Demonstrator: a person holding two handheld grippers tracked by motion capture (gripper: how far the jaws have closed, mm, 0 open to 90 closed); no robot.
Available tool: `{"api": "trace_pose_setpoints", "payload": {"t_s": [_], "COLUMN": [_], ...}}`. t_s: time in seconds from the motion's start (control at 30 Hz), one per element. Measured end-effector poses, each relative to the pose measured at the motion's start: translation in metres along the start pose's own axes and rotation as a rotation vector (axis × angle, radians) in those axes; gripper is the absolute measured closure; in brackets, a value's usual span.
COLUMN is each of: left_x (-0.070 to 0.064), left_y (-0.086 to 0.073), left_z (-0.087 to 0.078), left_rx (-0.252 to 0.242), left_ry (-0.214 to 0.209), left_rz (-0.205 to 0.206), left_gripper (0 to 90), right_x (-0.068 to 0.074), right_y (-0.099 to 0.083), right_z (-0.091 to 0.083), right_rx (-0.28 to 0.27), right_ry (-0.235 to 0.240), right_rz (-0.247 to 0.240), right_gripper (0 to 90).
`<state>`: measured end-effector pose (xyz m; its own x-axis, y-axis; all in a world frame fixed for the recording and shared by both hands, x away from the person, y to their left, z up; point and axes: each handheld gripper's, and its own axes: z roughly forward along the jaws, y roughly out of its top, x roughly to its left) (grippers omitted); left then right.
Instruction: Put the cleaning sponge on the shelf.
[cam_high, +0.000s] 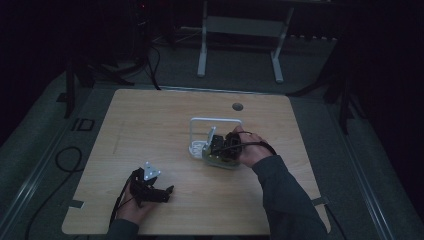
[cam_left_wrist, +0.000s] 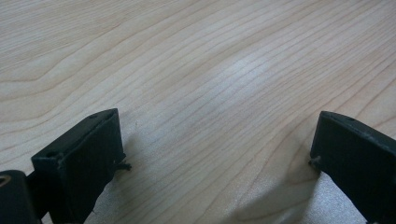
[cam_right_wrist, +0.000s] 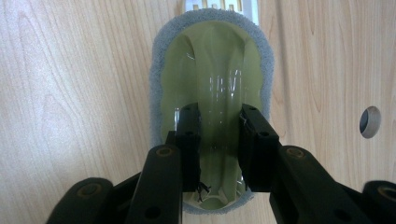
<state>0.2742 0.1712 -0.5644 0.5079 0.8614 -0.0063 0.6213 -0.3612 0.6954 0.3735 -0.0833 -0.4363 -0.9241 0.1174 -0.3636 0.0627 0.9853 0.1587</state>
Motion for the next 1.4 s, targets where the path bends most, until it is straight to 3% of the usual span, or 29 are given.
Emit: {"api": "trace_pose_setpoints", "payload": {"t_s": [0.5,1.4], "left_x": [0.0,0.0], "left_y": [0.0,0.0], "left_z": [0.0,0.0], "left_rx": [0.002,0.001], "left_ry": [-0.001,0.0], "left_rz": [0.001,0.0], "left_gripper": [2.5,2.5], "right_x": [-0.003,-0.005], "right_y": [0.011,0.02], "right_z": [-0.002,0.018], "right_rx": [-0.002,-0.007], "right_ry": [-0.035,-0.069], "right_rz": [-0.045,-0.103], "right_gripper": [71.7,71.8]}}
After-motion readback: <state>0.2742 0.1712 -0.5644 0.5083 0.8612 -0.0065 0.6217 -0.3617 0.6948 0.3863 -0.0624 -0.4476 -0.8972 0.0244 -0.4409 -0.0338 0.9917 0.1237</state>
